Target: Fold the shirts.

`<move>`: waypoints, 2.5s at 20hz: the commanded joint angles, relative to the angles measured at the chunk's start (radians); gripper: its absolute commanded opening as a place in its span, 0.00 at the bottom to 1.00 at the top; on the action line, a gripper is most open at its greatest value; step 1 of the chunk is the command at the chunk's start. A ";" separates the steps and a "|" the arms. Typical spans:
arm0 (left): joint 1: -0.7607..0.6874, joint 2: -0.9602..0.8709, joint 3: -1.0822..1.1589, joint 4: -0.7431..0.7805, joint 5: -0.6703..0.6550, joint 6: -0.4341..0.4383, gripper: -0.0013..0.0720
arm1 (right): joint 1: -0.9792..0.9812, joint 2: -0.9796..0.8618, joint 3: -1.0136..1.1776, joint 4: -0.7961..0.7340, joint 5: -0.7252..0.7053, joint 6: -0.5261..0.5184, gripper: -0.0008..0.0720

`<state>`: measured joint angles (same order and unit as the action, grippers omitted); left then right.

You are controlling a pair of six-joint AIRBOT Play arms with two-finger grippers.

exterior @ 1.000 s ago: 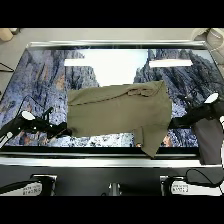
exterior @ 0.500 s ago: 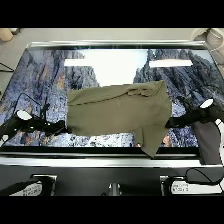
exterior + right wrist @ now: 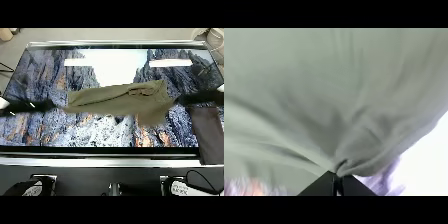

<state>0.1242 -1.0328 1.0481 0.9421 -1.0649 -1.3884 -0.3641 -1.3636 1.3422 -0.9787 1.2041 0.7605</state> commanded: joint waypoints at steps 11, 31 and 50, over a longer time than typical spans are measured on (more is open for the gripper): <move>0.001 0.397 0.858 0.180 0.190 -0.131 0.05 | 0.000 0.739 0.478 -0.066 -0.246 -0.069 0.03; 0.001 -0.457 0.413 0.281 -0.077 -0.077 0.05 | 0.347 -0.267 0.289 -0.337 -0.015 0.249 0.03; 0.004 -0.730 0.629 0.245 -0.113 0.056 0.05 | 0.334 -0.325 0.292 -0.350 -0.225 0.274 0.03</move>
<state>0.1184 -1.7824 1.6619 1.1904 -1.0130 -1.4235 -0.0177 -1.7313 1.6325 -1.2919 0.8295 1.0374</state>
